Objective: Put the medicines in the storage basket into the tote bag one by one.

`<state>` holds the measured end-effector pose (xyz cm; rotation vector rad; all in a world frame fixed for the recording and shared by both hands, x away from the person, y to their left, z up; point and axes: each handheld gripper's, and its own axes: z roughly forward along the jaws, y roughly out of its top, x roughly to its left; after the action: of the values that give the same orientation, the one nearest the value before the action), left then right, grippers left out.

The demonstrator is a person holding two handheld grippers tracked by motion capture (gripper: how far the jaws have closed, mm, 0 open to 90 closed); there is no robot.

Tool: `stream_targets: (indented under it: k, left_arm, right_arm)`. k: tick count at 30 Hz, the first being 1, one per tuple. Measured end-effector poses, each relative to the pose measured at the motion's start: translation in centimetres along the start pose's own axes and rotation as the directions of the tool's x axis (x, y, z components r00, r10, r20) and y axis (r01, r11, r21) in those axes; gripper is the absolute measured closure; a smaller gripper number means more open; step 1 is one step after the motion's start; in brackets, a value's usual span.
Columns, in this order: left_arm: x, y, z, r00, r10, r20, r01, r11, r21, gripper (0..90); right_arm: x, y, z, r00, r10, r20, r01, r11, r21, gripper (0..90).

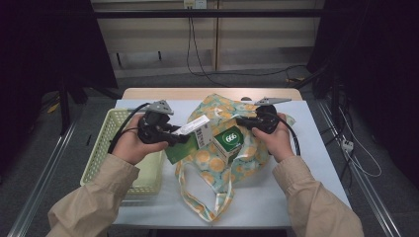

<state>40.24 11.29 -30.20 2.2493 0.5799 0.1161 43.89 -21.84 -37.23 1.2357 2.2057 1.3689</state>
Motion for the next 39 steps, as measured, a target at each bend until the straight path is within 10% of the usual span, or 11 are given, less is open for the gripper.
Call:
stream_targets:
  k: [12, 39]
  left_arm:
    - [-1.2, -0.8, 6.0, 0.9997, 0.02, 0.013, -0.021, 0.9911, 0.132, 62.4]
    - [0.2, 0.8, 12.4, 0.9871, -0.12, -0.106, 0.124, 0.9918, 0.031, 62.4]
  right_arm:
    - [0.2, 0.3, -0.5, 1.0, -0.002, -0.004, 0.002, 1.0, -0.013, 87.6]
    - [-0.1, -0.1, -0.6, 0.9999, 0.004, -0.017, -0.004, 1.0, -0.006, 87.6]
